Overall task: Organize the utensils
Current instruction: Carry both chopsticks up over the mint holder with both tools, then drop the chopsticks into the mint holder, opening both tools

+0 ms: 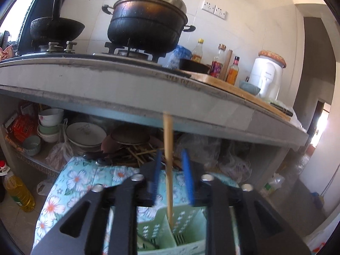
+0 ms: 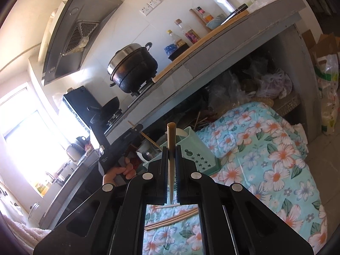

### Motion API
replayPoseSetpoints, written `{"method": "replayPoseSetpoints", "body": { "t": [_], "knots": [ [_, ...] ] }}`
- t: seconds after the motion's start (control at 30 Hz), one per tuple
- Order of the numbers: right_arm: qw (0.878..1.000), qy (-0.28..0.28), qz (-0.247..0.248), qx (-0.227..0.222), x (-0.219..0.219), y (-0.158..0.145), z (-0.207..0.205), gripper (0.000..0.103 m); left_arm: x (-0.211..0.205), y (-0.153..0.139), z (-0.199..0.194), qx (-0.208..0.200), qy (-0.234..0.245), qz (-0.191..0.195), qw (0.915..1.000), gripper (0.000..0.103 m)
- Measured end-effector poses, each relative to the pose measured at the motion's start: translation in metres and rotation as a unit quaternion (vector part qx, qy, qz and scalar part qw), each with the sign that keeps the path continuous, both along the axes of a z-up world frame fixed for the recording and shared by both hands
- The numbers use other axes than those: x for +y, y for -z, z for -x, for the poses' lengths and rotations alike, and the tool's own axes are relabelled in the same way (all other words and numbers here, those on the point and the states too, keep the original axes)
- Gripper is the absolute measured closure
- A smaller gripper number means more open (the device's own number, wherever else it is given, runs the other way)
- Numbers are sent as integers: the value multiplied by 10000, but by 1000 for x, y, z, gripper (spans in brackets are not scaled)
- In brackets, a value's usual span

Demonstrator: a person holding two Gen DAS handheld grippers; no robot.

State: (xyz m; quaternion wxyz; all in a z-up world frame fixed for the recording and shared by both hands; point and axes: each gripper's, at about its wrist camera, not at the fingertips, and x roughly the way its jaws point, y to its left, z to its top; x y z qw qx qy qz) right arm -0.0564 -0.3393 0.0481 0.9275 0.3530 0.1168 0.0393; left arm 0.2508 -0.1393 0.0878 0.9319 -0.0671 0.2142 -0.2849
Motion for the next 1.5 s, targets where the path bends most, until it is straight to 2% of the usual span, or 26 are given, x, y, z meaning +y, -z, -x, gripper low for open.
{"method": "replayPoseSetpoints", "body": {
  "t": [0.13,0.23,0.43,0.63,0.83,1.03,1.27,1.5],
  "knots": [
    [10000,-20,-60,14,2,5,0,99,9,-3,19,-56,67,-178,9998,48],
    [9999,-50,-88,15,3,7,0,99,18,-10,40,-192,95,-237,9995,37],
    [9999,-127,-47,-66,6,2,-4,99,35,-22,79,-420,331,-276,9982,22],
    [9995,-225,124,-183,10,-11,-10,99,50,-19,107,-321,568,-473,9967,12],
    [9975,-368,379,-469,9,-41,-26,99,67,5,128,-87,460,-680,9966,6],
    [9928,-462,798,-759,10,-81,-54,99,84,27,136,250,139,-650,9975,5],
    [9864,-354,1508,-549,27,-106,-94,99,105,33,137,331,-182,-542,9978,5],
    [9727,-195,2285,-351,43,-112,-130,99,120,33,135,321,-333,-429,9980,5]
  ]
}}
